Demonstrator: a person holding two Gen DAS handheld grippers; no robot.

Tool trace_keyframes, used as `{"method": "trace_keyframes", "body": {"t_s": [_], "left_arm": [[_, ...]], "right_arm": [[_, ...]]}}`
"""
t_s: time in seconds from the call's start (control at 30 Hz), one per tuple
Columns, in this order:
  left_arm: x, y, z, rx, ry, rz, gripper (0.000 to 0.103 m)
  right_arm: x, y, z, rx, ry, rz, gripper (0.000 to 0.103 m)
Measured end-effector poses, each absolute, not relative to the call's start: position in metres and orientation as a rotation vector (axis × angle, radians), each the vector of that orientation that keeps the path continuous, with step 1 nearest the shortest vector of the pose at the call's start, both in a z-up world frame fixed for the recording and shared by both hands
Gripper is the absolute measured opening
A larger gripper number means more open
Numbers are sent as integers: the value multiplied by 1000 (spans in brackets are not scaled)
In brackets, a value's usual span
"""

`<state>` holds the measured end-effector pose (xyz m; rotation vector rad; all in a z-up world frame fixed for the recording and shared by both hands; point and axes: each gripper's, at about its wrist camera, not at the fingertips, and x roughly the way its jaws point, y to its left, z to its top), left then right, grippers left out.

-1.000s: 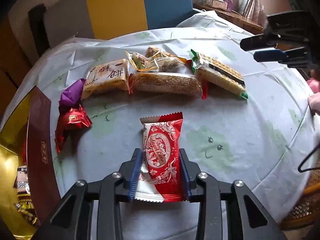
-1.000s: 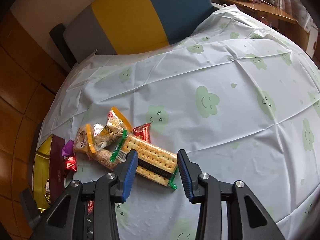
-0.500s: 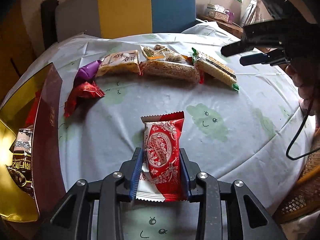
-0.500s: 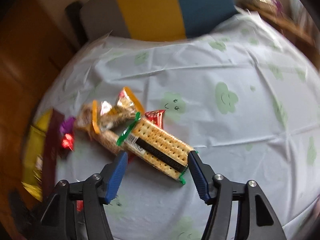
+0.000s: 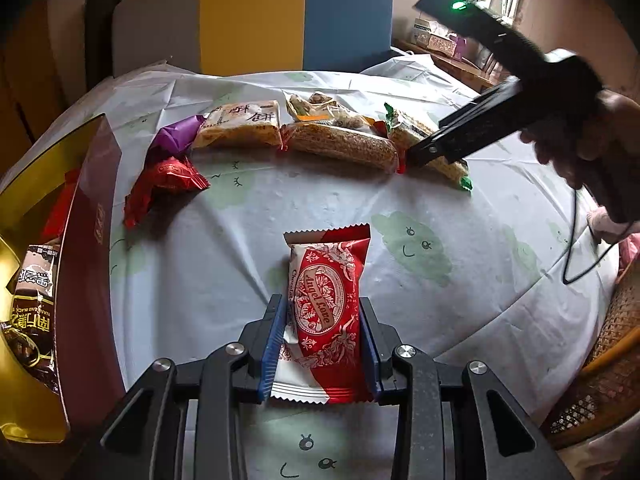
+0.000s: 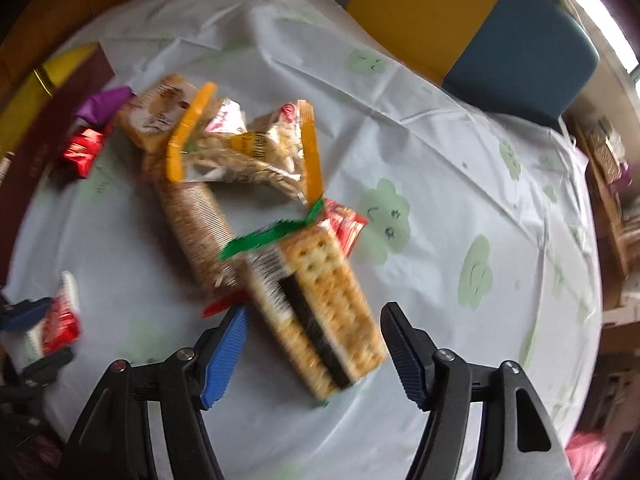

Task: Organize snacks
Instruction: 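Grasp the cracker pack with green ends with the right gripper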

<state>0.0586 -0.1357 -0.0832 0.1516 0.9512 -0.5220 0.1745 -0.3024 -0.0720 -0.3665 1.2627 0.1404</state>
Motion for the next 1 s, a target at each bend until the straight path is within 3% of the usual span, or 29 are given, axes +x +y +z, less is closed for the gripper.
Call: {"method": "trace_keyframes", "body": {"t_s": [0.13,0.47,0.67,1.0], "left_arm": [[59,-135,-83,142,951,-523,37],[54,-135,-83,148,932,-500,36],[45,-133,-80,155,934,-466,35],[31,-119,-73,143,945,-456,33]], "right_arm": [[175,-309,-77,-329,1259,109,55],[106,-279,-83,-180,1265,193,56],[108,-287,-90,-101,1267,214,57],[109,-274,-89,-221,1231,201,55]]}}
